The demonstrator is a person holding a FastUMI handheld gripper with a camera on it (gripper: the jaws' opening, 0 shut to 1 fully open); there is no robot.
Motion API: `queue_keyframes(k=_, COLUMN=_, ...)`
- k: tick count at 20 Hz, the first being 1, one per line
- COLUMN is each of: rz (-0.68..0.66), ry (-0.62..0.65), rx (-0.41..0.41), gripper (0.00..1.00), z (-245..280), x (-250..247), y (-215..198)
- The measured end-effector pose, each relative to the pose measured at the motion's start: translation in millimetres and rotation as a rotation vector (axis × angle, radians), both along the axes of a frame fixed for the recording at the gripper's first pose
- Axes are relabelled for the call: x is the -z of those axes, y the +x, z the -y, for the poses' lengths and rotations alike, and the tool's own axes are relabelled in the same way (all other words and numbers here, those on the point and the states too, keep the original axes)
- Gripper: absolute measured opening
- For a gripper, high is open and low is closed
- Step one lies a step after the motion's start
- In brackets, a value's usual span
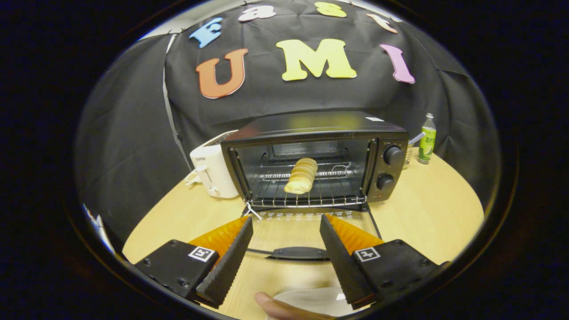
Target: Open the toaster oven, put the food inside, and close the toaster oven door.
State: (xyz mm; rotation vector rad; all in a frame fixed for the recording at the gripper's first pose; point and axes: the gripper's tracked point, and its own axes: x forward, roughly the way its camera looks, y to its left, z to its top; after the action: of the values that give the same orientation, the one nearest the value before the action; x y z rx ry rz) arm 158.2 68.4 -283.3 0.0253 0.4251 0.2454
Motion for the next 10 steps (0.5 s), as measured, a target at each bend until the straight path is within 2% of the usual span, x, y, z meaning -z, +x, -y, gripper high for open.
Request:
queue_keyframes(k=3, rz=0.005, ry=-0.035, rx=0.007, gripper=0.99, z=-3, x=16, y=-17)
queue_keyframes(k=10, rz=-0.078, ry=-0.022, rx=0.049, gripper=0.99, z=-10, x=45, y=-33)
